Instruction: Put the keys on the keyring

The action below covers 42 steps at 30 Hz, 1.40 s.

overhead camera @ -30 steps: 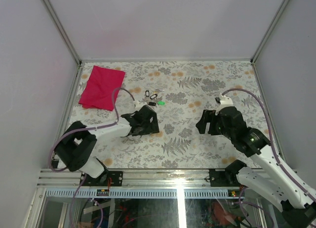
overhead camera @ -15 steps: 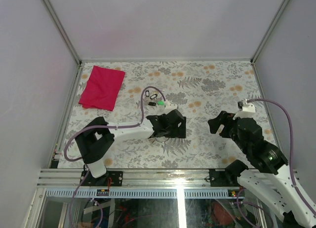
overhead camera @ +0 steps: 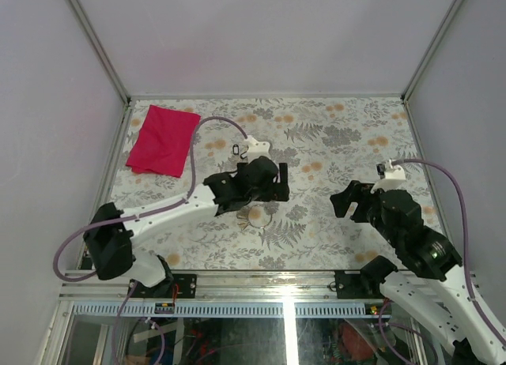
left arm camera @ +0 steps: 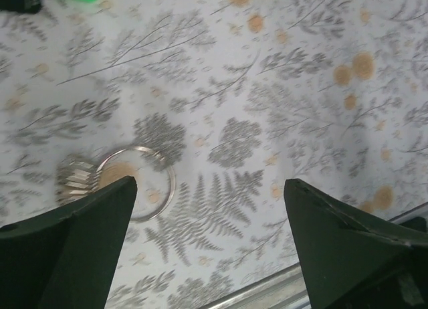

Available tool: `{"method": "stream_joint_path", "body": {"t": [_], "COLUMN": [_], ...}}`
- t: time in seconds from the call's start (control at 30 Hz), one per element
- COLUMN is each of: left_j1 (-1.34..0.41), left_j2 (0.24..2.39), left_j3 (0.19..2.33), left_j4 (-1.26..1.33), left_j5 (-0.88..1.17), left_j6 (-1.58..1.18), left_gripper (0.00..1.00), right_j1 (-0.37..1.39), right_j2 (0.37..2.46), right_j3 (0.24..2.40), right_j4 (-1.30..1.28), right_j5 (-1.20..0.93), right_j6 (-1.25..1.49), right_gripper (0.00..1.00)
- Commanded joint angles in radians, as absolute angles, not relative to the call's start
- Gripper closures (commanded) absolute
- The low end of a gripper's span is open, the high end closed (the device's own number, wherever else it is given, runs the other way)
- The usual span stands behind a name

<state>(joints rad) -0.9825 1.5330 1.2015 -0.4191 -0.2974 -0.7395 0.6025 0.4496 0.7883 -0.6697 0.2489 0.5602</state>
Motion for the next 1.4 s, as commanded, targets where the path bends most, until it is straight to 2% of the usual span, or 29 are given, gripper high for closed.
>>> {"method": "stream_joint_path", "body": {"t": [0.0,0.2,0.33,0.6,0.77,1.13,1.37], "left_j1": [-0.973,-0.974,-0.971,-0.972,-0.971,-0.974,-0.973], "left_j2": [1.397,1.205,1.163,1.276,1.360,1.479,1.506], "left_j3": [1.053,0.844,0.782,0.762,0.782,0.804,0.803], "left_j4": [-0.522,-0.555,-0.514,-0.431,-0.409,-0.386,-0.365], "left_j5": [-0.344,-0.297,-0.274,-0.261,-0.240,-0.202,-0.211], "left_j6": [-0.674,-0.670,-0.662,-0.592,-0.553,-0.520,-0.508], "left_gripper": [0.06,0.11,0.18,0.35,0.37,0.52,0.58], "right_j1": [0.609,0.610,0.609,0.609,0.609,0.609,0.609], "right_j2": [0.519,0.599,0.623,0.678,0.655,0.634,0.649], "right_j3": [0.821,0.789,0.761,0.756,0.738,0.722,0.730], "right_j4": [-0.632,-0.565,-0.516,-0.502,-0.504,-0.516,-0.514], "right_j5": [0.153,0.054,-0.002,-0.058,-0.065,-0.064,-0.066], "right_j6": [0.524,0.567,0.607,0.619,0.642,0.641,0.630], "right_gripper": [0.17,0.22,0.26,0.32,0.34,0.36,0.37]}}
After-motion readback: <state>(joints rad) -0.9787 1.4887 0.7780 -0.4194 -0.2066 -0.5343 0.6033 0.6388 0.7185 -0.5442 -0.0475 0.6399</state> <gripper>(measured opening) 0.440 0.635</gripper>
